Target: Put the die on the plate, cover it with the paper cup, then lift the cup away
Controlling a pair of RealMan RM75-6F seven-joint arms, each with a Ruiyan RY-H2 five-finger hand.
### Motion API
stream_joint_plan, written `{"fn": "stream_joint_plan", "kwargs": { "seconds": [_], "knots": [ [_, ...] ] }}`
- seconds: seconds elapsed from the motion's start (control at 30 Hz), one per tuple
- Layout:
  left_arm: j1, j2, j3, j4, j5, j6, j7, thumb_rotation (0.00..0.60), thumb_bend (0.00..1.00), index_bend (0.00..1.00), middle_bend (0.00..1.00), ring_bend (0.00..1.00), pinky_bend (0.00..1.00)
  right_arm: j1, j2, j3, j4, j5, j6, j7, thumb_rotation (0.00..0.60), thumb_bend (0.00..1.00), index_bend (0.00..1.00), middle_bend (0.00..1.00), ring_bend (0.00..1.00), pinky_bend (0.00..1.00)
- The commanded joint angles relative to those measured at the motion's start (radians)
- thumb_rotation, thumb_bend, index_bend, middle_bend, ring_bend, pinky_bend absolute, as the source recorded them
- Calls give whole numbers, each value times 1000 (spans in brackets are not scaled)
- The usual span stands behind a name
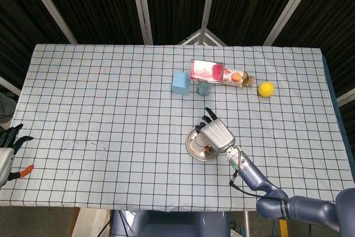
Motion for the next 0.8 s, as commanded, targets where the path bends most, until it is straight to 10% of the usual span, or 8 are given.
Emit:
{"fn": "stream_joint_plan", "kwargs": {
  "seconds": [0.03, 0.8],
  "knots": [
    [0, -1, -1, 0, -1, 1, 1, 600, 296, 246, 0, 0, 24, -3, -17, 5, 52, 1, 8, 4, 600, 343, 592, 488, 240, 0],
    [7, 9, 2, -12, -1, 7, -16, 600, 296, 250, 0, 0, 24, -23, 33, -27, -61, -52, -4, 10, 600, 364, 607, 501, 251, 0]
  ]
}}
